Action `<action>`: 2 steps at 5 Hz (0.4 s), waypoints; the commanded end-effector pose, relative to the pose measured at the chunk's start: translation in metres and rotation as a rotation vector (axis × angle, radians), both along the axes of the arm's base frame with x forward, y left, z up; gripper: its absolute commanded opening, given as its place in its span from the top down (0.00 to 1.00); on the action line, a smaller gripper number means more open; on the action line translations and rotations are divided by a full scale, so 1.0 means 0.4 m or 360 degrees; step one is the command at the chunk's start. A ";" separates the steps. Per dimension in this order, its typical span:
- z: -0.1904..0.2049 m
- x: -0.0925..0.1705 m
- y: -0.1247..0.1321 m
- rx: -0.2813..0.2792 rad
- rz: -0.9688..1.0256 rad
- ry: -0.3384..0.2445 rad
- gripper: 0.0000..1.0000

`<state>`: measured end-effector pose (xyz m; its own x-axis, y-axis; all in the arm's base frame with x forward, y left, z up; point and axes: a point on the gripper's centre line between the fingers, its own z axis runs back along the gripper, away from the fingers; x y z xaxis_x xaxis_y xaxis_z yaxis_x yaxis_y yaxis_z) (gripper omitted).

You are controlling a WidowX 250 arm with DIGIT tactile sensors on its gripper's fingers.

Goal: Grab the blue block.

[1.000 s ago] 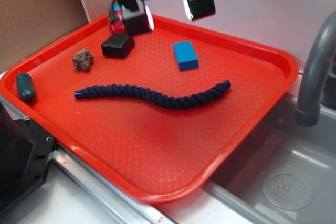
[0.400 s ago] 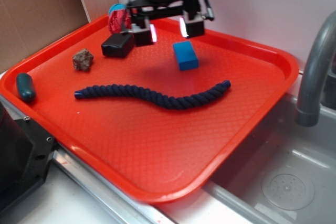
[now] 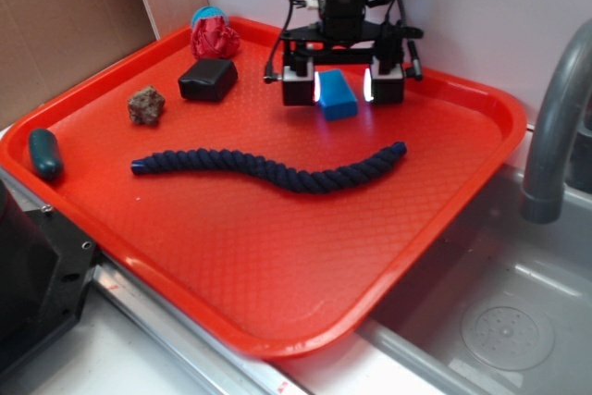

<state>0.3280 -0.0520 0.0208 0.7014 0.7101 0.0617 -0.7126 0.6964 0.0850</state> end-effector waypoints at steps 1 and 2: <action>0.042 -0.018 0.034 -0.0154 -0.0175 -0.0026 1.00; 0.162 -0.083 0.055 -0.0285 -0.0349 -0.0204 1.00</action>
